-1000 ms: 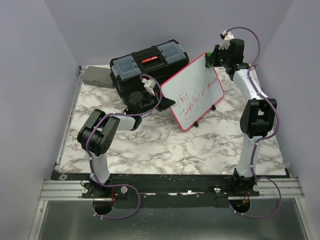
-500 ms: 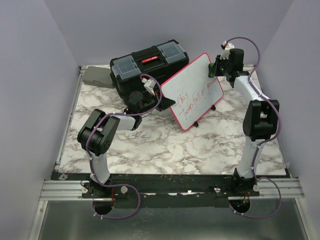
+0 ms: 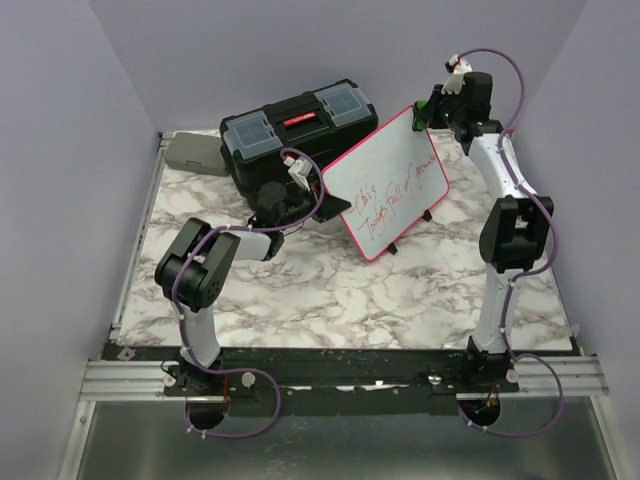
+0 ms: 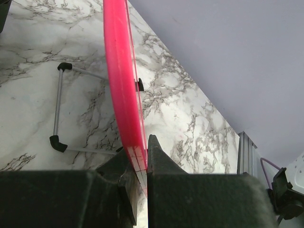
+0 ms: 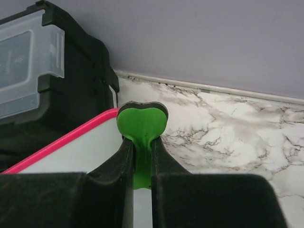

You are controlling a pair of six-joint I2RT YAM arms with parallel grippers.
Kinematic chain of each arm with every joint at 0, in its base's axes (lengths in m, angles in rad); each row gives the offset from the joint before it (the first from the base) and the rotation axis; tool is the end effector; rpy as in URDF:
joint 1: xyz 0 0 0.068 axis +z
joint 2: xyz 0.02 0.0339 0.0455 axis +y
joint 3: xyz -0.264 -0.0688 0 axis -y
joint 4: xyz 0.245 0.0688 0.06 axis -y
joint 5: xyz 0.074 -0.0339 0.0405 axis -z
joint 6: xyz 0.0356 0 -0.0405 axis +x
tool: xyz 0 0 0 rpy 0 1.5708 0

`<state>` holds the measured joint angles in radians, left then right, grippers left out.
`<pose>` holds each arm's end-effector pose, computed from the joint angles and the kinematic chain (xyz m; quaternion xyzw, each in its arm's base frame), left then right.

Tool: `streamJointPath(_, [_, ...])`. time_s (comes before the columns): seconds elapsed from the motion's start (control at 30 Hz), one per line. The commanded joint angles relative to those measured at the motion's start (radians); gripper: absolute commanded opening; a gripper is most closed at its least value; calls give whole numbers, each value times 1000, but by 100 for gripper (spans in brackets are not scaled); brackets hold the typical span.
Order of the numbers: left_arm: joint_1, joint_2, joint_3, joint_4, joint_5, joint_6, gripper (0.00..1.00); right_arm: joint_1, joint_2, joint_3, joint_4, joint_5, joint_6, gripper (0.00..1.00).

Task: Erase the whiteboard
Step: Erase the whiteboard at the whiteboard stand.

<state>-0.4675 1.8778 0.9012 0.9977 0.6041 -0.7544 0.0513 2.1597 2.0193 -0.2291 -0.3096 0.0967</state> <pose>0.3390 -0.1938 0.1979 0.1149 0.6915 -0.5618 0.4394 0.5170 0.0374 0.3192 -0.0686 0.8169 0.1681 0.5475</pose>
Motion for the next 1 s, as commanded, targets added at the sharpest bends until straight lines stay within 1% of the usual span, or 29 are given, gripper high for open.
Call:
streamJointPath(0.0, [-37,3,1,-24,206,63,0,10,26,6,6,-59,33,1])
streamJointPath(0.13, [-36,1,-2,-25,203,61,0,10,20,-61,-37,-10,-11,1])
streamJointPath(0.33, [-36,5,-3,-19,201,60,0,9,-43,-283,-42,-5,-117,1])
streamJointPath(0.4, [-36,6,-4,-13,200,58,0,9,-65,-342,-34,-56,-147,1])
streamJointPath(0.43, [-36,7,-5,-12,201,58,0,8,-75,-359,-30,-103,-164,1])
streamJointPath(0.47, [-36,8,-4,-10,201,58,0,9,-81,-368,-35,-181,-192,1])
streamJointPath(0.53, [-36,10,-4,-9,199,56,0,11,-84,-359,-42,-245,-203,1])
streamJointPath(0.57, [-36,12,-4,-7,200,54,0,12,-81,-345,-33,-243,-189,1])
streamJointPath(0.7, [-36,11,-10,6,197,45,0,11,-64,-247,17,-183,-101,1])
streamJointPath(0.73, [-36,10,-11,4,197,46,0,11,-65,-227,42,-172,-54,1])
streamJointPath(0.8, [-36,9,-12,0,196,49,0,12,-65,-187,68,-177,-13,1])
streamJointPath(0.9, [-36,9,-12,-2,197,50,0,20,-54,-127,63,-176,26,1])
streamJointPath(0.97, [-36,6,-12,-2,197,50,0,32,-57,-122,65,-101,28,1])
